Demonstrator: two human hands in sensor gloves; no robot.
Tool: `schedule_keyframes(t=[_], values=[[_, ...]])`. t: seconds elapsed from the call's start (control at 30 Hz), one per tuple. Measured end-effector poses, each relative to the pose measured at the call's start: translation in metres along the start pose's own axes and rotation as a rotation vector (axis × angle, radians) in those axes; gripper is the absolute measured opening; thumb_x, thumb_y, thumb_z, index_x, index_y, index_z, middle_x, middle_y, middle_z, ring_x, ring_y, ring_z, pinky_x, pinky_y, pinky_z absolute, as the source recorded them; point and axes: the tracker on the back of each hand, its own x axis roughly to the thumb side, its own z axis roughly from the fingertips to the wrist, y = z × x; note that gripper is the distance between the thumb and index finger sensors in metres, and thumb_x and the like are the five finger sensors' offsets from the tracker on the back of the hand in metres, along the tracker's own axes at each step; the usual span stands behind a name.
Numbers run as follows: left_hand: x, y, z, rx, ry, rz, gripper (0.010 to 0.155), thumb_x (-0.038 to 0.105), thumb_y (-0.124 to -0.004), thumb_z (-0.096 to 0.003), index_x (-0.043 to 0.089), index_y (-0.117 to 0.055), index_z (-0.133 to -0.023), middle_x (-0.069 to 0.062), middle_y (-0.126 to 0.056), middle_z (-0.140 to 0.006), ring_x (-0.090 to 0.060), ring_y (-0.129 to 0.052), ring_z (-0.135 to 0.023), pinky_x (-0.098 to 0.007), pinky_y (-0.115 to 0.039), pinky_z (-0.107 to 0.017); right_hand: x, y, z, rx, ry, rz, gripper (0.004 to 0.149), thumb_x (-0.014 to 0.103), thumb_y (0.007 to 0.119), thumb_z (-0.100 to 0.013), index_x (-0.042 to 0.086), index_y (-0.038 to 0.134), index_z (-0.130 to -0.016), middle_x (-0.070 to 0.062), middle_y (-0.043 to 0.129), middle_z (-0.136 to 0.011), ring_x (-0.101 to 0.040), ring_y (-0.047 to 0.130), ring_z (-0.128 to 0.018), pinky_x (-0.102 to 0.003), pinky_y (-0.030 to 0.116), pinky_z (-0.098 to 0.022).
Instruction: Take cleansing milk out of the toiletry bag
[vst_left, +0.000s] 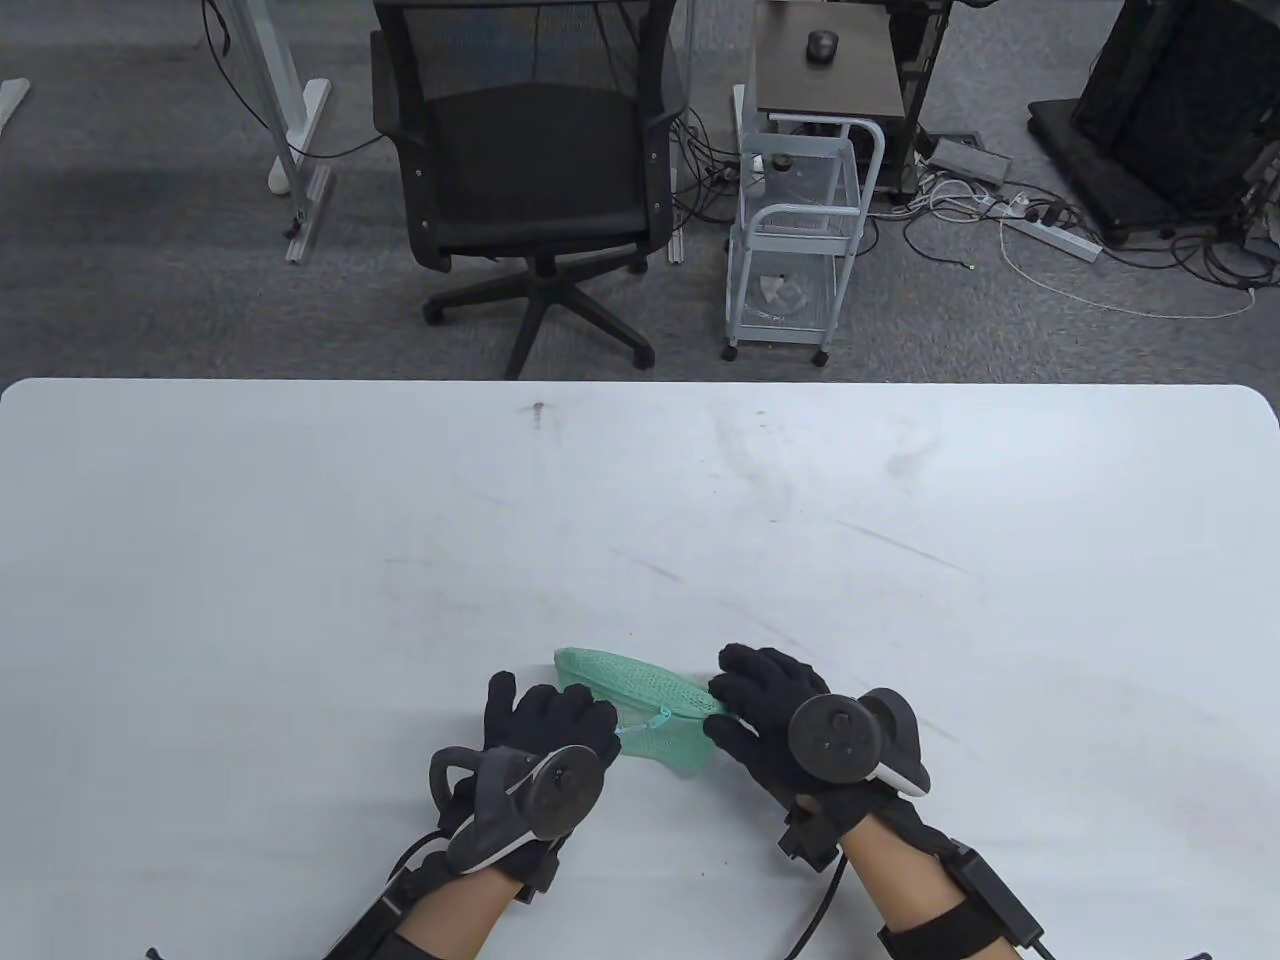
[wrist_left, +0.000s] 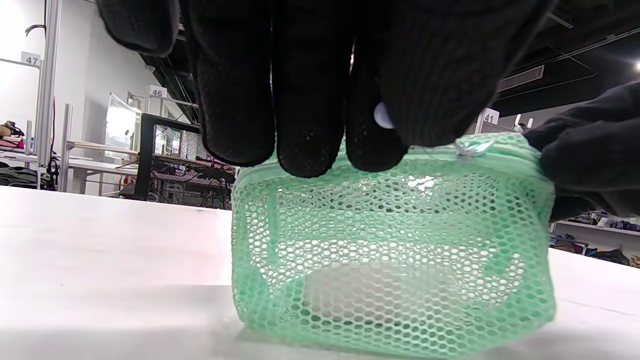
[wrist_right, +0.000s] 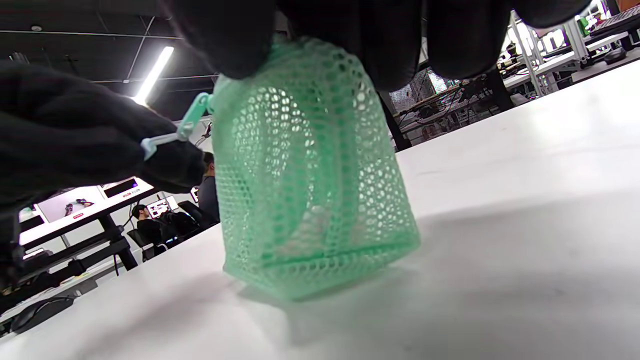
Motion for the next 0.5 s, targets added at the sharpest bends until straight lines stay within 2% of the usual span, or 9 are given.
schedule_keyframes(t=[0.23, 0.5], values=[[0.0028, -0.0031, -0.0002, -0.023, -0.019, 0.014, 0.04, 0.041, -0.092, -0.0469, 0.026, -0.096, -0.084, -0.004, -0.1, -0.095, -0.039, -0.099, -0.085, -0.069, -0.056, -0.074, 0.0014, 0.0028, -0.0012, -0.027, 0.01, 0.052, 0.04, 0.027, 0.086, -0.054, 0.004, 0.089, -0.087, -0.028, 0.075, -0.108, -0.067, 0.071, -0.09, -0.076, 0.055, -0.063], [0.002, -0.0003, 0.0008, -0.001, -0.003, 0.006, 0.04, 0.041, -0.092, -0.047, 0.026, -0.096, -0.084, -0.005, -0.1, -0.095, -0.04, -0.099, -0.085, -0.069, -0.056, -0.074, 0.0055, 0.0027, -0.0008, -0.063, 0.039, 0.147, 0.038, 0.022, 0.086, -0.053, 0.006, 0.09, -0.087, -0.027, 0.075, -0.109, -0.066, 0.07, -0.092, -0.077, 0.054, -0.064]])
